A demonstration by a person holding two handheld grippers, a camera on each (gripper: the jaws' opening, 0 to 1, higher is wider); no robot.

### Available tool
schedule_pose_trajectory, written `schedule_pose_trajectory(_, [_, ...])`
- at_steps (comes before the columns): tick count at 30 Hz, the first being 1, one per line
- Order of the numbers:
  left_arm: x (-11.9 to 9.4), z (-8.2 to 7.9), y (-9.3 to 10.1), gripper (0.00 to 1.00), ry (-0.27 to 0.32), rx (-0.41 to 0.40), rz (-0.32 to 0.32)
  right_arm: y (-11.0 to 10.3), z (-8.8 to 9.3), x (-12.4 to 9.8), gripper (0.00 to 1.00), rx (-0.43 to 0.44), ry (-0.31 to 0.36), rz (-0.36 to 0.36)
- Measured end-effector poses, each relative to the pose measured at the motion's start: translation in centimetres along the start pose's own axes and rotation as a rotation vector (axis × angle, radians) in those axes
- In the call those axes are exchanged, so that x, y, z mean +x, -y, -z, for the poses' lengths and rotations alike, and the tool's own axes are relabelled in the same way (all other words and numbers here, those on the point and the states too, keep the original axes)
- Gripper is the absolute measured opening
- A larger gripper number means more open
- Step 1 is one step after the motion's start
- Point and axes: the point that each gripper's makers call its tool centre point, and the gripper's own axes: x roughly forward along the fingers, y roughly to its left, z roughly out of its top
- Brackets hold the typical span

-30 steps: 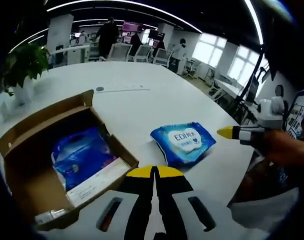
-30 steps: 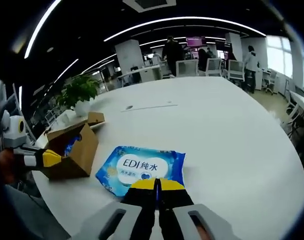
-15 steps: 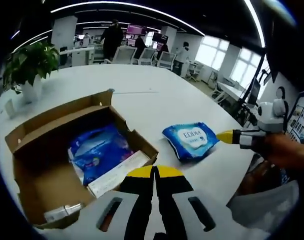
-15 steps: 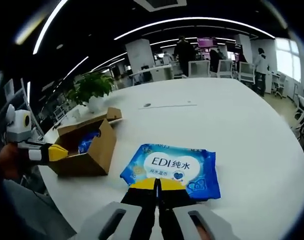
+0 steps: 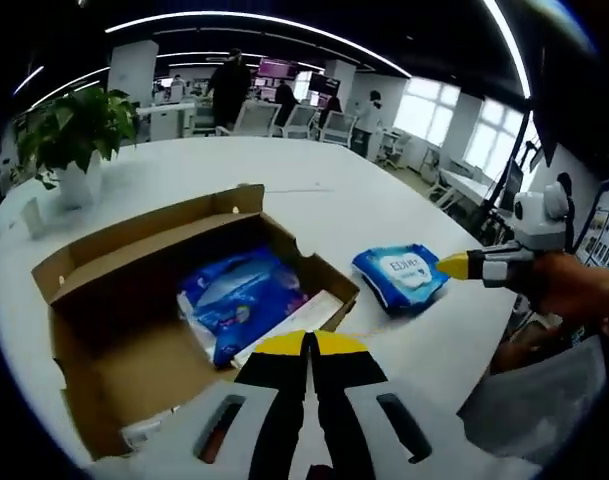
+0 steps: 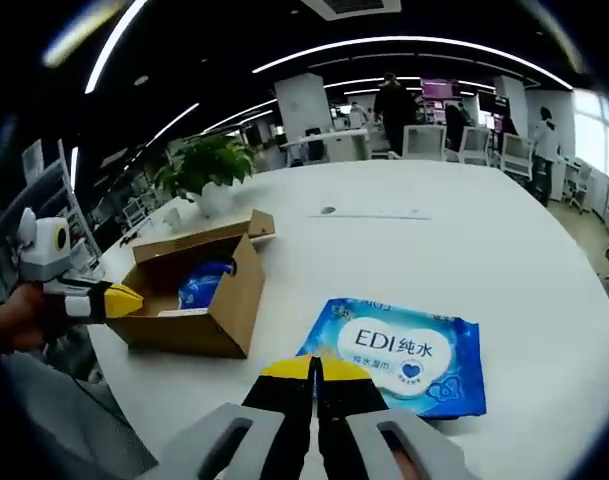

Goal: Operate the shoe box by opening the lid, removing the specified soft item, and placing it in the target area until the item is outside and the box remains undamaged.

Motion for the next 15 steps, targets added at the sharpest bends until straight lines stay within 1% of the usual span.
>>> schedule_pose_trajectory(7, [-1.4, 0.3, -2.5, 0.0, 0.014, -0.019, -0.038, -3.0, -1.1, 1.7, 0.0, -0.051, -0.008, -0.055])
schedule_pose_trajectory(15, [-2.3, 0.7, -4.2, 0.0, 0.021, -0.045, -0.072, -5.8, -2.4, 3.0, 0.0, -0.094, -0.012, -0.106])
